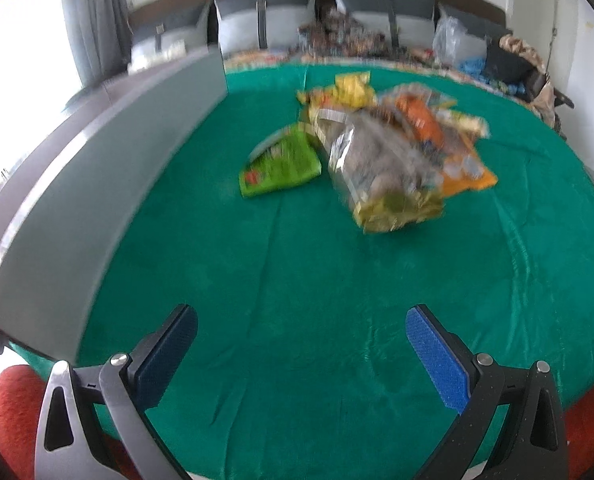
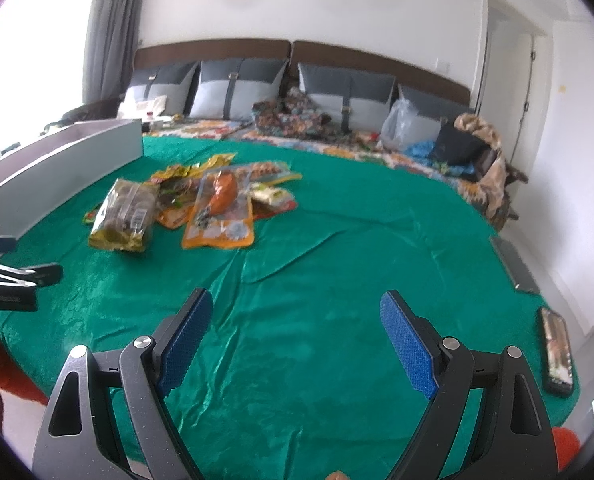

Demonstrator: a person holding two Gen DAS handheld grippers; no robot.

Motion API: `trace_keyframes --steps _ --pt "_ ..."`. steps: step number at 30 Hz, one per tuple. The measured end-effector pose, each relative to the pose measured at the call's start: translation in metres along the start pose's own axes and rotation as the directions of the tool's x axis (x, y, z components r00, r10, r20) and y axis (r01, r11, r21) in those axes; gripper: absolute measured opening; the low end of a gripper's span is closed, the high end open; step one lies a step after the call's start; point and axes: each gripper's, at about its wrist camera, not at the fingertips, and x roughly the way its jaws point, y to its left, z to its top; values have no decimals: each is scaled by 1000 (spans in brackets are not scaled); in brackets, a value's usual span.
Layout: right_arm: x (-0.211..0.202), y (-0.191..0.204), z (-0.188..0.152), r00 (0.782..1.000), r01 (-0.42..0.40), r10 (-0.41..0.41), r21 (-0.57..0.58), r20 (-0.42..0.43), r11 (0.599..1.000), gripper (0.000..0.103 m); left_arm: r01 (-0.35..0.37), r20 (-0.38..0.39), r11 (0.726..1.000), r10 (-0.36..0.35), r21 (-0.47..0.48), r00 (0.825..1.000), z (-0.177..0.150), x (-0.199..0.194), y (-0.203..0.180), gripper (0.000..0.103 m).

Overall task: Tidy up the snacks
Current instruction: 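Reach into the pile and grasp the clear bag of brown balls with the right tool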

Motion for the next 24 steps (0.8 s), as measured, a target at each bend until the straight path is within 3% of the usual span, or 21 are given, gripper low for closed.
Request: trace_keyframes --steps 7,13,19,22,24 --pt "26 -5 -13 980 -89 101 76 -174 993 88 0 -96 999 -4 -41 995 -4 25 13 103" --pt "49 3 -7 931 -191 231 161 -282 968 88 7 -111 999 -13 -53 994 -5 27 17 103" --pt "92 65 58 874 -345 369 130 -316 930 88 17 -90 999 -20 -36 996 -7 26 19 103" --pt "122 107 87 836 -403 406 89 -369 911 88 30 -91 999 -32 -23 995 -8 25 22 103" --pt "144 131 96 817 -403 389 63 -425 913 88 37 -86 999 -38 -15 996 -9 24 24 103"
